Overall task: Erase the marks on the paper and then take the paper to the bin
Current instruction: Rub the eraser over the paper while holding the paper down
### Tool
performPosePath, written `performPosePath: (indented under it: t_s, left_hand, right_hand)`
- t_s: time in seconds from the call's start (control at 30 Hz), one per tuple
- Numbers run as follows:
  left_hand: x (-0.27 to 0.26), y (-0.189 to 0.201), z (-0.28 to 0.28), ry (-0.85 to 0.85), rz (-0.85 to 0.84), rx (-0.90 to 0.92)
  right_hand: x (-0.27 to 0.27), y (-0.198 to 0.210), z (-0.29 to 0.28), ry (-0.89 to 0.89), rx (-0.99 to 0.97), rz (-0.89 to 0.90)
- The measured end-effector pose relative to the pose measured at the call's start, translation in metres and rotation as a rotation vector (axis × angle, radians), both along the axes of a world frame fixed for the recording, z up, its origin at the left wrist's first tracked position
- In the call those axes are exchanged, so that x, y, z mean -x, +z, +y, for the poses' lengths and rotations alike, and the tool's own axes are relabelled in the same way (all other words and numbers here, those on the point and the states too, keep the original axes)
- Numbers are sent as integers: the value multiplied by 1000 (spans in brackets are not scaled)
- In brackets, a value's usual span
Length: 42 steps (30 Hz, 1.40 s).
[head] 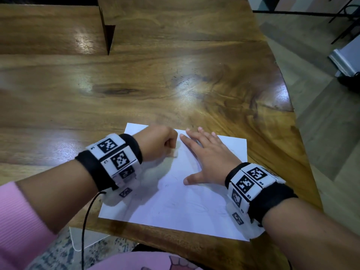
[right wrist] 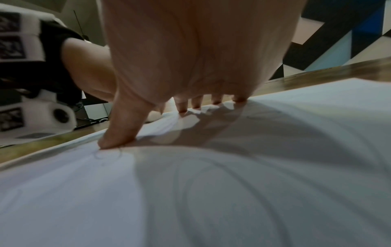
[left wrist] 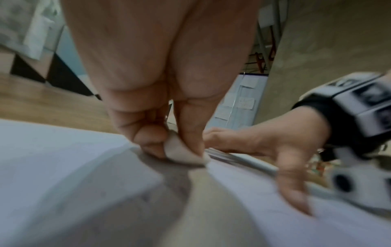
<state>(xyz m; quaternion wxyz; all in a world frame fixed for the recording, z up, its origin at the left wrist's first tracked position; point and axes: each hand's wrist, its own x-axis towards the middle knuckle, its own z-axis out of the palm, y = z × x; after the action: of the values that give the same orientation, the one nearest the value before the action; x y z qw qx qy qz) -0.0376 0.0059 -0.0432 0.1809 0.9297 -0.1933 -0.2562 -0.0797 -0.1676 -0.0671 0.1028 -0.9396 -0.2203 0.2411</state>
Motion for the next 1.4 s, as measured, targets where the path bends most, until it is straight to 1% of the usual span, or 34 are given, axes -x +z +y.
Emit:
performPosePath:
  t_s: [0.07,0.1,0.13,0.23,0.33,0.43,0.57,0.67,0.73,0.8,0.9,0.93,0.97,1.03,1.07,1.1,1.2,1.23,1.27,1.37,1.4]
  left_hand:
    - [-11,3,-4,114,-96,9]
    - [-12,3,-5,132,-112,12]
    - [-9,3,-5,115,-98,18]
    - [12,-5,-2,-21,-21,13]
    - [18,-9,0,-24,-67,11]
    - [20,-7,-2,23,-86,25]
    - [11,1,-2,71,-22,47]
    - [-11,6,-8,216,-124,82]
    - [-14,4,-13,253,-177,71]
    - [-6,0,-10,192,-135,86]
    - [5,-3,-2,55,0,85]
    - [3,-3,-2,47,14,84]
    - [-2,-2,-3,71,-5,84]
    - [-12,-1,-10,152,-130,86]
    - [-14,0,-13,168,-176,90]
    - [-12,0,-14,146,-171,98]
    - [6,-3,-7,-9,36,78]
    - [8,-3,-5,-35,66,65]
    - [7,-3,-5,-27,46,62]
    - [-7,-1,-16,107,-154,70]
    - [-10,0,-18,128,-186,74]
  right_hand:
    - [0,-1,0,1,5,-4]
    - [0,-1,0,2,10,-6]
    - [-1,0,0,6,14,-7]
    - [0,0,1,6,12,-8]
    - [-2,3,-1,12,-27,24]
    - [-9,9,-13,20,-79,78]
    - [-10,12,-20,50,-64,94]
    - [-9,9,-17,57,-52,78]
    - [-9,9,-17,57,-42,76]
    - [-8,9,-17,53,-44,77]
    - [-8,8,-18,49,-57,71]
    - [-8,8,-18,48,-58,71]
    - [-8,8,-17,48,-58,72]
    - [-7,9,-17,45,-63,73]
    - [-7,9,-17,42,-67,73]
    - [-7,9,-17,40,-68,73]
    - [-8,7,-17,39,-73,69]
    - [-8,7,-17,40,-73,69]
    - [-8,7,-18,42,-72,71]
    - [-8,6,-18,43,-76,72]
    - [-8,6,-17,41,-77,70]
